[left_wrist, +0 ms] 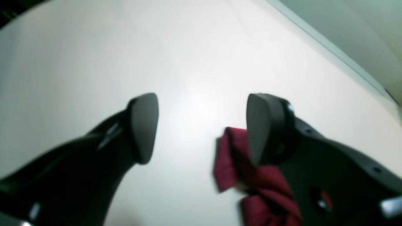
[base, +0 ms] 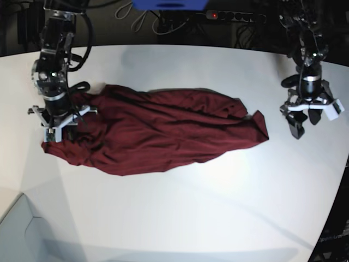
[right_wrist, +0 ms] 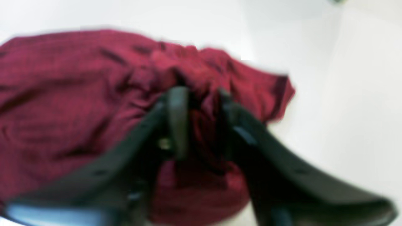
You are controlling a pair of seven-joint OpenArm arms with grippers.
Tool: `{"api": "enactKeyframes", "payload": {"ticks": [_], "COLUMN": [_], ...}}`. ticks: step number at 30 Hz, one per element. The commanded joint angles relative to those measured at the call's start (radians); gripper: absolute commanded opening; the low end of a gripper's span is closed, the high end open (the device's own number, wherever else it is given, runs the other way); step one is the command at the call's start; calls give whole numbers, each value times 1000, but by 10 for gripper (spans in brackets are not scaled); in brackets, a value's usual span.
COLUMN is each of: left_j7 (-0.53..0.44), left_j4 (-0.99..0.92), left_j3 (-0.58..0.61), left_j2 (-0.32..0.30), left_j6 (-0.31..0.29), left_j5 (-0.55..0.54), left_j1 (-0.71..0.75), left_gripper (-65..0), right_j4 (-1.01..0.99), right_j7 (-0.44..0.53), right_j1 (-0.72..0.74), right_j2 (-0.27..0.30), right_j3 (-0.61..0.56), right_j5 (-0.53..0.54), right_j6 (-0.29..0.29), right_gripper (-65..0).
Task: Layout the t-shirt on the table in an organized manner, then fold the t-shirt properly
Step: 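Pull the grasped end away from the left gripper with the right gripper, then regrasp the shirt end with the left gripper and stretch it taut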
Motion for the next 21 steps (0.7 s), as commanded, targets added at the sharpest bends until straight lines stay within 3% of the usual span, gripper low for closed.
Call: {"api": "enactKeyframes", "payload": {"ticks": [1, 6, 11, 18, 21], "left_j7": [-36, -36, -42, -38, -39], "left_j4": [5, -137, -334, -455, -477], "left_j3": [17, 137, 204, 210, 210], "left_j2": [-12, -9, -9, -9, -9], "left_j6": [-4, 4, 6, 1, -1], "left_j5": [0, 0, 0, 0, 0], "left_j1": [-38, -175, -276, -296, -293], "left_gripper": [-226, -226, -226, -233, -336], "right_j4": [25, 99, 157, 178, 178], "right_j7": [37, 37, 37, 37, 37], "right_j1": [10, -22, -67, -85, -85], "right_j2": [2, -32, -28, -26, -29], "right_j3": [19, 103, 114, 116, 116], "right_j5": [2, 2, 2, 2, 2], "right_j6": [-3, -3, -2, -2, -2], "right_gripper": [-387, -290, -291, -291, -291]}}
